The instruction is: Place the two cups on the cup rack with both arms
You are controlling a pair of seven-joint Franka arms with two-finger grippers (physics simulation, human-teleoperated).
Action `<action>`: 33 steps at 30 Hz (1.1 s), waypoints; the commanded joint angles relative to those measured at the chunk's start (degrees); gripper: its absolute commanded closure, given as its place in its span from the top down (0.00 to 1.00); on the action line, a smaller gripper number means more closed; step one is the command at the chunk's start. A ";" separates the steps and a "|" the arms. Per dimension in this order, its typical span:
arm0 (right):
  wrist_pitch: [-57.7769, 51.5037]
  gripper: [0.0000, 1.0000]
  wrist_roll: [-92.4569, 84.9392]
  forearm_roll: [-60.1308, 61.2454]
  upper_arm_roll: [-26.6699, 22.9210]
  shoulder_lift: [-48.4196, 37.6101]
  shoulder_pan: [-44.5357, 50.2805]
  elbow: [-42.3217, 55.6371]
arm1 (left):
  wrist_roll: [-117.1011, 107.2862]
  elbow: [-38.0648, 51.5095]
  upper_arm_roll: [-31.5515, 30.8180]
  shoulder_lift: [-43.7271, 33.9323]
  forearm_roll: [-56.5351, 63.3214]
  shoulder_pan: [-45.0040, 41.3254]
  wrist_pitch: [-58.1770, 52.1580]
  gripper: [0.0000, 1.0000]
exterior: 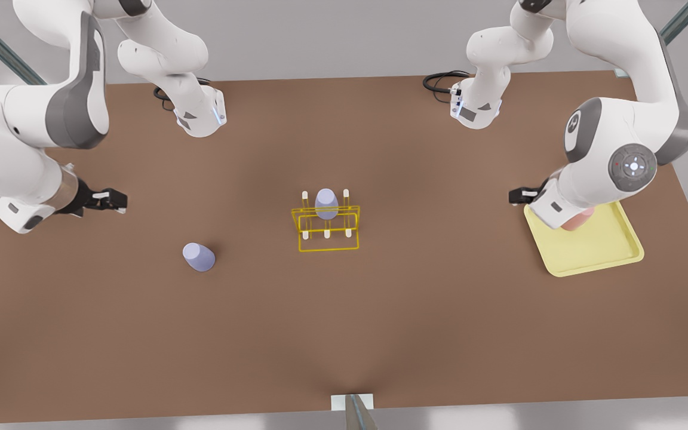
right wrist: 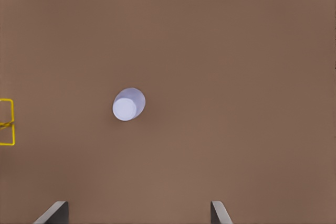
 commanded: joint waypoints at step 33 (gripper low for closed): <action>60.71 1.00 0.35 3.09 1.46 11.98 5.65 -39.62 | 45.95 -46.01 35.13 4.17 -3.34 3.76 59.61 1.00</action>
